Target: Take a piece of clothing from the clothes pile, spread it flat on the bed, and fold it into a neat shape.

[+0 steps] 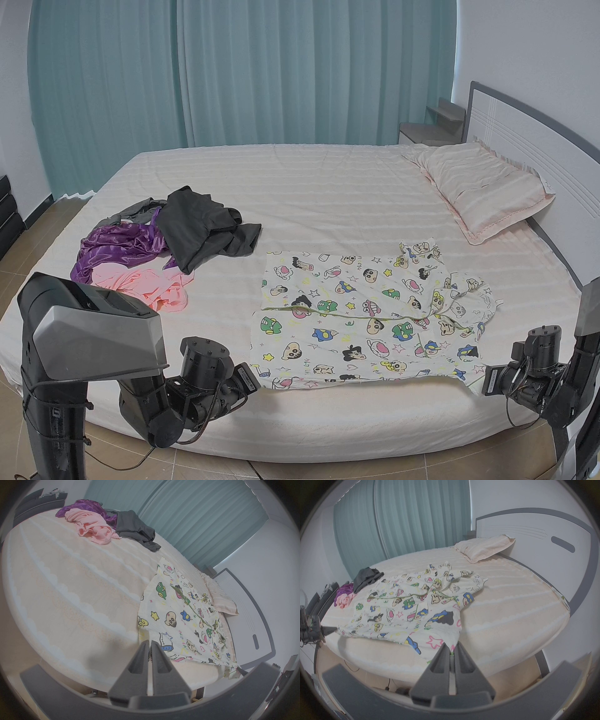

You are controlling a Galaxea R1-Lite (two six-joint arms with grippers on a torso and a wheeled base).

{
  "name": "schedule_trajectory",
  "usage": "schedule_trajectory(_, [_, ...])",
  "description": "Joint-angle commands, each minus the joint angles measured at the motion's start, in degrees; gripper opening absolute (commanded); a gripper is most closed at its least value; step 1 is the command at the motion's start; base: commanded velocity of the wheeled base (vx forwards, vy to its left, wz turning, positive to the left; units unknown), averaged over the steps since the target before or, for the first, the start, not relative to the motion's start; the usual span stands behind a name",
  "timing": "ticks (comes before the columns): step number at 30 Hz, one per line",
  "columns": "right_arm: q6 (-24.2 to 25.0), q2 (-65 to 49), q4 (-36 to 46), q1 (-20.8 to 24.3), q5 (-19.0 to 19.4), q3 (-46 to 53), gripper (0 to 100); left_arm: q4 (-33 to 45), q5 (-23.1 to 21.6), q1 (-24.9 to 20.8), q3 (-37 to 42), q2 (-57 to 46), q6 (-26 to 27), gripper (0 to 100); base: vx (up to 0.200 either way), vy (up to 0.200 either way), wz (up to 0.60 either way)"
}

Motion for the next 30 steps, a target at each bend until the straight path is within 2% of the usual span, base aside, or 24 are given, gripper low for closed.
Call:
schedule_trajectory(1, [-0.56,-2.93,2.03,1.15,0.27,0.99,100,-0.99,0.22,-0.38,0.73,0.1,-0.02,0,0.0,0.0,0.0])
schedule_trajectory(5, [1.37,-4.25,6.78,5.02,2.12,0.99,100,-1.08,0.31,-0.38,1.08,0.28,-0.02,0,0.0,0.0,0.0])
schedule_trajectory(7, [1.81,-4.69,8.01,5.29,2.47,0.99,100,-1.16,0.31,-0.38,1.08,0.28,-0.02,0,0.0,0.0,0.0])
schedule_trajectory(12, [3.48,-3.81,8.53,2.65,3.0,0.99,100,-1.25,0.39,-0.38,0.99,0.19,-0.11,0,0.0,0.0,0.0])
schedule_trajectory(15, [7.09,-1.35,7.74,-0.52,6.43,0.9,100,-1.43,0.83,-0.29,0.99,0.01,-0.2,0,0.0,0.0,0.0])
schedule_trajectory(16, [7.09,-1.35,7.74,-0.52,6.43,0.9,100,-1.43,0.83,-0.29,0.99,0.01,-0.2,0,0.0,0.0,0.0])
schedule_trajectory(17, [10.07,1.2,7.74,-3.59,8.45,0.2,100,-1.6,2.24,-0.2,0.91,0.01,-0.28,0,0.0,0.0,0.0])
schedule_trajectory(21, [16.67,7.35,7.13,-7.2,9.15,-1.65,100,-4.68,3.21,-0.2,1.26,0.28,-0.2,0,0.0,0.0,0.0])
schedule_trajectory(26, [23.78,11.3,5.99,-9.04,10.21,-2.79,100,-5.65,3.29,-0.2,1.79,0.37,-0.2,0,0.0,0.0,0.0])
schedule_trajectory(27, [23.78,11.3,5.99,-9.04,10.21,-2.79,100,-5.65,3.29,-0.2,1.79,0.37,-0.2,0,0.0,0.0,0.0])
schedule_trajectory(30, [29.23,11.48,5.99,-8.69,10.73,-3.58,100,-5.65,3.29,-0.11,1.79,0.54,-0.28,0,0.0,0.0,0.0])
